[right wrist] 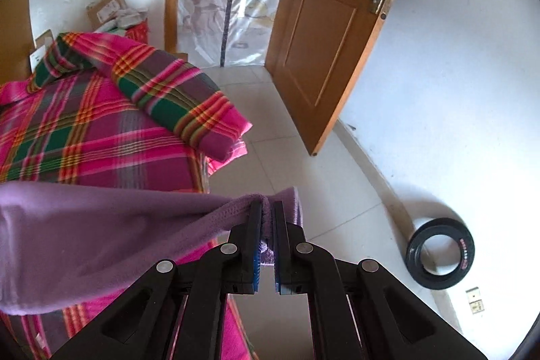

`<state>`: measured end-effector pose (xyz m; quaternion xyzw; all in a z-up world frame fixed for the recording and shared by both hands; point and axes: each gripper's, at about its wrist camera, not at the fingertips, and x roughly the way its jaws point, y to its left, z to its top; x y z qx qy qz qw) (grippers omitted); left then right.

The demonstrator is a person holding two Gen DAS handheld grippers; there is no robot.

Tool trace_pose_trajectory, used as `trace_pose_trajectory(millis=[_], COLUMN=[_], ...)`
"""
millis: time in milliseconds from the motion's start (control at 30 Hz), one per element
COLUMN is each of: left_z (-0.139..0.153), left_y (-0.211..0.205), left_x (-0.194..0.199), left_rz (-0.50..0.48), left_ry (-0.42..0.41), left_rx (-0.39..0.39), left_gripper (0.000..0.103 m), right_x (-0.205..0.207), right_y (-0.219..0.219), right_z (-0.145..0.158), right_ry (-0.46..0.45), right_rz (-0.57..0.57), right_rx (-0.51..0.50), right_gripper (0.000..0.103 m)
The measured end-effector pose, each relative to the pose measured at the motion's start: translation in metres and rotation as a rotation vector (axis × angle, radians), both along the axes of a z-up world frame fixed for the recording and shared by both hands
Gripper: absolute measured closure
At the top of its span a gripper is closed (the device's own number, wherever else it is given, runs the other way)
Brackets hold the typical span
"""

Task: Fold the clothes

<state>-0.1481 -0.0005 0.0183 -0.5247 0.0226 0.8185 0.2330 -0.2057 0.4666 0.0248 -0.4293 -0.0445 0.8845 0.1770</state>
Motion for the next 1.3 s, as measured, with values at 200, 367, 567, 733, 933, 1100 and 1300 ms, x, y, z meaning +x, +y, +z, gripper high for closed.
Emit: trace_pose_trajectory(millis=[200, 367, 567, 733, 933, 1100, 1300], left_z=[-0.004, -0.001, -0.005, -0.004, -0.008, 0.005, 0.021], left_y=[0.007, 0.016, 0.034, 0.049, 0.040, 0.024, -0.002], left_x=[0.002, 0.010, 0.018, 0.028, 0.010, 0.013, 0.015], left_rz=[-0.034, -0.091, -0.132, -0.187, -0.085, -0.098, -0.084], left_ry=[-0.005, 0.017, 0.043, 0.058, 0.021, 0.012, -0.026], left_rx=[-0.051, -0.050, -0.133, -0.164, -0.147, -0.051, 0.094], left_gripper=[0.088, 0.081, 0.075, 0.071, 0.071, 0.095, 0.099], right_x=[-0.003, -0.007, -0.008, -0.010, -0.013, -0.019, -0.020], right_y=[0.002, 0.000, 0.002, 0.001, 0.000, -0.001, -0.001], right_z=[-0.007, -0.004, -0.010, -0.011, -0.004, -0.007, -0.010], right_ry=[-0.033, -0.031, -0.054, -0.049, -0.022, -0.033, -0.054], right_rz=[-0.022, -0.035, -0.047, -0.049, -0.057, -0.070, -0.091], right_rx=[0.006, 0.031, 0.020, 0.035, 0.071, 0.085, 0.087], right_gripper=[0.097, 0.097, 0.097, 0.097, 0.097, 0.097, 0.097])
